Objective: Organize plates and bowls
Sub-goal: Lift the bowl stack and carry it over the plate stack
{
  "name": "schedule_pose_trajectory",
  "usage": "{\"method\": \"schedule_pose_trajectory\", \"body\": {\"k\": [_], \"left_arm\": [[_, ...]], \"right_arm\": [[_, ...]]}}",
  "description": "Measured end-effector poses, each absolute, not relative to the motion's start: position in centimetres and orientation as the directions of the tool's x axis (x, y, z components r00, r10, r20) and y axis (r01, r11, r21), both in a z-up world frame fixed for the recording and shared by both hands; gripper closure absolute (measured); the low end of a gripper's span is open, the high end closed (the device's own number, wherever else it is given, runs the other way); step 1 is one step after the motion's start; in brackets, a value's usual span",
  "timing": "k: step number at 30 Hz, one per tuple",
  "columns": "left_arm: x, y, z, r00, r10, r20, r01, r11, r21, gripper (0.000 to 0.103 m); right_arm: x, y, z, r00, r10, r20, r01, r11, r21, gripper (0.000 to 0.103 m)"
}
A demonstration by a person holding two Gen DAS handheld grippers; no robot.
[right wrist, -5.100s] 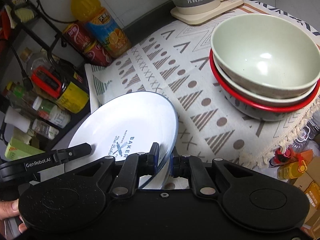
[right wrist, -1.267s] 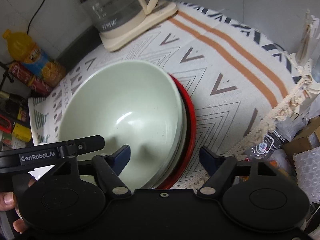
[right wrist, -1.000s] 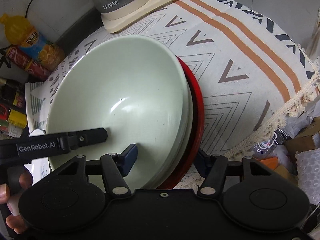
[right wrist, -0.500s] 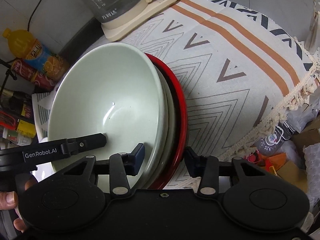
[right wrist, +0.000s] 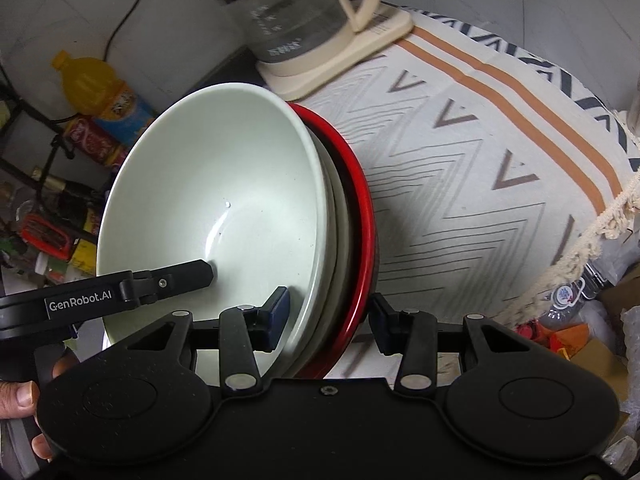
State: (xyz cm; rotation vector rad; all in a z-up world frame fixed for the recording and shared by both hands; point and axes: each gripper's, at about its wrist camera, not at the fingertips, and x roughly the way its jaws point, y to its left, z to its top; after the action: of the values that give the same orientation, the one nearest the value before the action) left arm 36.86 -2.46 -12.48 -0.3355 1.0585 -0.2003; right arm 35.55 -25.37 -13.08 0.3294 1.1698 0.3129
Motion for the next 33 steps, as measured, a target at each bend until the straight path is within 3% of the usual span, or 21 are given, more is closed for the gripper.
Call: {"method": "schedule_pose_trajectory", "body": {"k": [33], "left_arm": [[29.7,10.7,-9.5,0.593,-0.228,-0.772,-0.125,0.921,-0.368,0.072]], "right_arm": [[31.0,-12.6,-10.2,0.330,0.490,-0.807,-0.233,0.871,0.433,0.061]]}}
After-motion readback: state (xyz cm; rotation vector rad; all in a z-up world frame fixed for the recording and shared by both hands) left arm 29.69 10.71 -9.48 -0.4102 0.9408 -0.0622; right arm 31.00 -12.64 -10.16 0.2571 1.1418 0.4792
